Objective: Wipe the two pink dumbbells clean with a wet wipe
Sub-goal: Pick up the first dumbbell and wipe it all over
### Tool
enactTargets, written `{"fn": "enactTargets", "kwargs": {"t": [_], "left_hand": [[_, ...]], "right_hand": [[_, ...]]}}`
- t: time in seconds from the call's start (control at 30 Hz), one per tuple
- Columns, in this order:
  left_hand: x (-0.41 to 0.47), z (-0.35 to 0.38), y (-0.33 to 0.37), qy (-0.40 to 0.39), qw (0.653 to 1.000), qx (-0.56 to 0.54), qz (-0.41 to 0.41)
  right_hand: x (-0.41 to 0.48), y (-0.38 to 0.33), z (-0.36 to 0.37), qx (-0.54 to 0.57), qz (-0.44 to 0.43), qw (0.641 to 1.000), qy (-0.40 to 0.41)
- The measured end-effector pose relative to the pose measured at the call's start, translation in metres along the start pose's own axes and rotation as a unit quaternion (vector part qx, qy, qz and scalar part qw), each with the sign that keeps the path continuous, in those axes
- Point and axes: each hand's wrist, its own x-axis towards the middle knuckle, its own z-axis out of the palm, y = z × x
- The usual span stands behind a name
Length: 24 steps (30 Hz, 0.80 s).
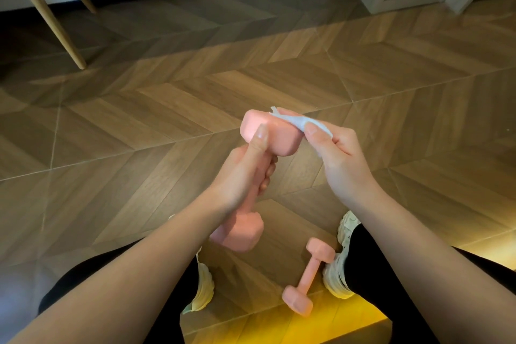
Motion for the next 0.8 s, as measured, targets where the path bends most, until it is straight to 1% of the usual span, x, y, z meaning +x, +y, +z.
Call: {"fn": "enactTargets", "kwargs": {"t": [0.07,0.13,0.17,0.23,0.33,0.43,0.5,0.57,0.7,0.8], "left_hand": [[-0.003,-0.002,0.001,-0.009,0.998,0.039,0.053],[-0.007,-0.003,0.001,-0.036,0.991,0.075,0.104],[-0.009,-0.003,0.001,-0.05,0.989,0.078,0.117],[-0.012,-0.002,0.001,-0.074,0.987,0.083,0.12],[-0.01,-0.001,0.001,-0.104,0.982,0.119,0.105],[-0.007,-0.002,-0.002,-0.119,0.981,0.127,0.082],[-0.006,-0.002,-0.004,-0.12,0.982,0.129,0.074],[-0.004,-0.001,-0.005,-0.113,0.984,0.116,0.07],[0.004,-0.001,-0.003,-0.067,0.992,0.089,0.062],[0.009,-0.002,-0.006,-0.031,0.991,0.115,0.067]], "right_hand": [[0.001,0.002,0.0,0.016,0.01,1.0,0.01],[0.002,0.004,0.0,0.046,0.037,0.998,0.028],[0.002,0.005,0.0,0.056,0.05,0.997,0.034],[0.004,0.006,-0.001,0.069,0.072,0.994,0.041],[0.005,0.007,-0.003,0.098,0.1,0.989,0.048],[0.005,0.004,-0.001,0.096,0.096,0.99,0.032],[0.006,0.003,0.001,0.086,0.087,0.992,0.025],[0.008,0.002,0.002,0.094,0.084,0.991,0.038],[0.009,0.008,0.001,0.104,0.088,0.989,0.06],[0.009,0.01,0.002,0.091,0.085,0.991,0.056]]}}
